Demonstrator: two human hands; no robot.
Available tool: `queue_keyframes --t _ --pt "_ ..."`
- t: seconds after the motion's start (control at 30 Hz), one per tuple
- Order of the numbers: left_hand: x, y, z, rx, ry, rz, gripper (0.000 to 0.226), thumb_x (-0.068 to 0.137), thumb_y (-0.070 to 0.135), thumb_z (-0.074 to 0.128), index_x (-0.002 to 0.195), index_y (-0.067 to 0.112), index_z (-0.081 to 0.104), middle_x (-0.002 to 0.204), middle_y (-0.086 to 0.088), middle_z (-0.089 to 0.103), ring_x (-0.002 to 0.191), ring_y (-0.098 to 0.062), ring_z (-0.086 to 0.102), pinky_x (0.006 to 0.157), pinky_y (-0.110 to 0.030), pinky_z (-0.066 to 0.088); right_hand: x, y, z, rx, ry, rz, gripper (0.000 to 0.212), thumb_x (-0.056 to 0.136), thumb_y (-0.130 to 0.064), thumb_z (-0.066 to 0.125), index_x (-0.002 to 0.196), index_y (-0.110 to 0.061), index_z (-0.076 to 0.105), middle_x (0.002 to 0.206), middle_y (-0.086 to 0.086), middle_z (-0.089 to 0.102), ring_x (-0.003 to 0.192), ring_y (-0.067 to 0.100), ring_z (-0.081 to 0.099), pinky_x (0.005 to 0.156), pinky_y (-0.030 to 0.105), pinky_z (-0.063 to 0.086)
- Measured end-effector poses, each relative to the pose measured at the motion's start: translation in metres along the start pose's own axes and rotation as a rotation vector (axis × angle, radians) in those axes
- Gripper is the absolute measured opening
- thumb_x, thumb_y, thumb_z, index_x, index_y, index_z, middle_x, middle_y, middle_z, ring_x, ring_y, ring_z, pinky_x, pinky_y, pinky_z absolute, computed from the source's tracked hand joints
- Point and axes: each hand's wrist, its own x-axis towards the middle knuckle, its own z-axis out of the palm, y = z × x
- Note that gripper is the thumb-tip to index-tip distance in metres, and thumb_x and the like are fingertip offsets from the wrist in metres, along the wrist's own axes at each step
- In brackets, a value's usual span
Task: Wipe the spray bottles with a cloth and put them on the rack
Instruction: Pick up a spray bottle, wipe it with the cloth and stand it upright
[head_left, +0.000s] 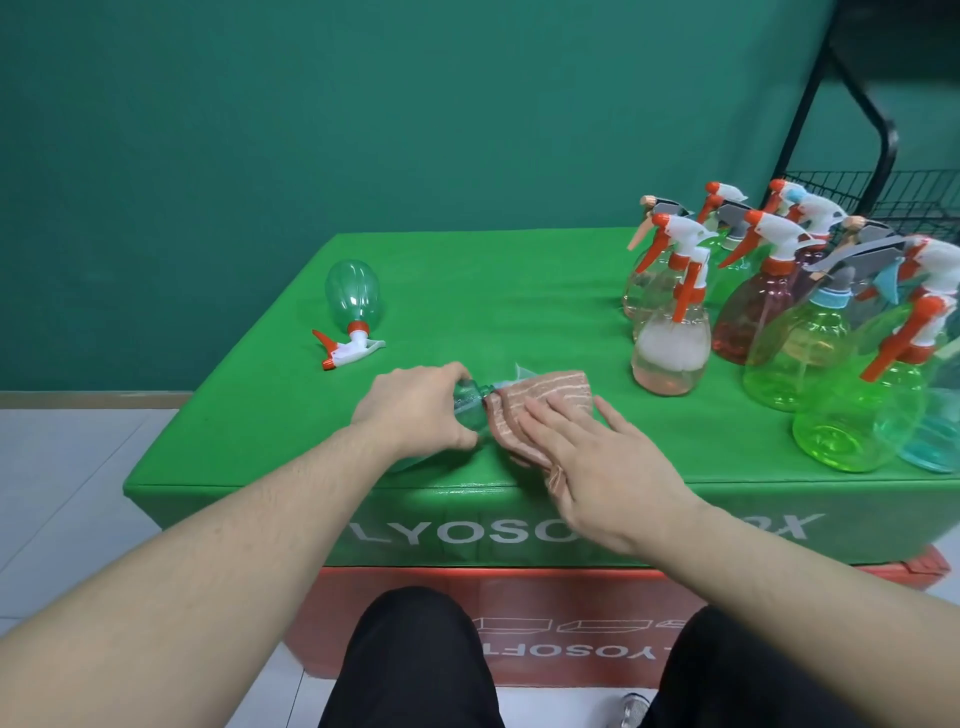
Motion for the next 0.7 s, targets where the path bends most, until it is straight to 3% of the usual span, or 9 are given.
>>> queue_keyframes --t 0.1,0.2,0.3,0.37,0.4,0.47,0.5,0.57,0.7 --pt "-0.001 -0.002 0.001 0.005 0.01 0.01 0.079 0.08 0.059 0.076 0.146 0.029 0.045 0.107 0.007 0.068 0.087 -0.014 0.064 0.068 -0.028 0.051 0.009 0.004 -0.005 0.022 -0.002 0.063 0.087 0.079 -0.045 -0.002 0.163 -0.025 0.014 0.17 -0.006 0.008 0.157 0.013 0.004 0.125 0.041 -0.002" --pt "-0.003 -0.002 0.001 0.008 0.024 0.027 0.079 0.081 0.06 0.075 0.146 0.03 0.045 0.111 0.007 0.069 0.09 -0.016 0.065 0.076 -0.031 0.055 0.02 0.007 -0.004 0.213 0.041 0.134 0.062 0.101 -0.035 0.021 0.162 -0.023 0.019 0.169 -0.007 0.011 0.156 0.012 0.01 0.127 0.037 0.004" --pt "-0.005 -0.003 0.002 0.013 0.049 0.028 0.078 0.079 0.064 0.075 0.144 0.031 0.047 0.116 0.007 0.071 0.097 -0.018 0.066 0.081 -0.033 0.056 0.032 0.009 -0.005 0.489 0.095 0.155 0.054 0.105 -0.025 0.036 0.159 -0.027 0.029 0.164 -0.015 0.026 0.147 0.008 0.032 0.126 0.032 0.015" --pt "-0.006 -0.002 0.003 0.024 0.056 0.039 0.077 0.078 0.066 0.075 0.142 0.032 0.048 0.115 0.009 0.071 0.097 -0.018 0.067 0.081 -0.033 0.055 0.04 0.006 -0.008 0.653 0.119 0.208 0.044 0.108 -0.026 0.035 0.149 -0.032 0.046 0.136 -0.019 0.053 0.119 0.004 0.052 0.11 0.021 0.035" --pt "-0.007 -0.002 0.003 0.027 0.062 0.045 0.076 0.078 0.066 0.075 0.141 0.033 0.049 0.114 0.01 0.071 0.097 -0.018 0.067 0.081 -0.033 0.055 0.046 0.005 -0.01 0.724 0.122 0.258 0.035 0.109 -0.029 0.033 0.134 -0.031 0.057 0.113 -0.018 0.06 0.099 0.006 0.056 0.09 0.018 0.043" --pt "-0.008 -0.002 0.003 0.029 0.075 0.049 0.077 0.077 0.068 0.074 0.142 0.033 0.049 0.115 0.01 0.071 0.098 -0.018 0.067 0.081 -0.033 0.056 0.059 0.003 -0.014 0.838 0.11 0.369 0.037 0.11 -0.034 0.031 0.089 -0.024 0.059 0.074 -0.009 0.054 0.069 0.015 0.049 0.06 0.022 0.036" --pt "-0.008 -0.003 0.003 0.03 0.081 0.052 0.078 0.077 0.069 0.074 0.142 0.033 0.049 0.117 0.011 0.071 0.099 -0.018 0.068 0.082 -0.034 0.056 0.063 0.003 -0.017 0.912 0.105 0.428 0.04 0.109 -0.036 0.032 0.077 -0.022 0.052 0.067 -0.004 0.05 0.063 0.017 0.045 0.056 0.026 0.032" --pt "-0.009 -0.004 0.003 0.041 0.088 0.064 0.078 0.078 0.07 0.072 0.143 0.034 0.048 0.121 0.011 0.07 0.105 -0.019 0.068 0.085 -0.035 0.056 0.07 0.007 -0.017 1.051 0.106 0.506 0.041 0.107 -0.039 0.036 0.072 -0.021 0.046 0.068 0.003 0.048 0.061 0.019 0.041 0.059 0.031 0.03" --pt "-0.008 -0.004 0.001 0.084 0.075 0.09 0.08 0.081 0.075 0.067 0.146 0.033 0.046 0.133 0.01 0.066 0.115 -0.021 0.065 0.091 -0.037 0.054 0.065 0.01 -0.012 1.088 0.1 0.535 0.045 0.106 -0.043 0.038 0.065 -0.024 0.038 0.056 -0.003 0.037 0.05 0.016 0.033 0.058 0.033 0.026"
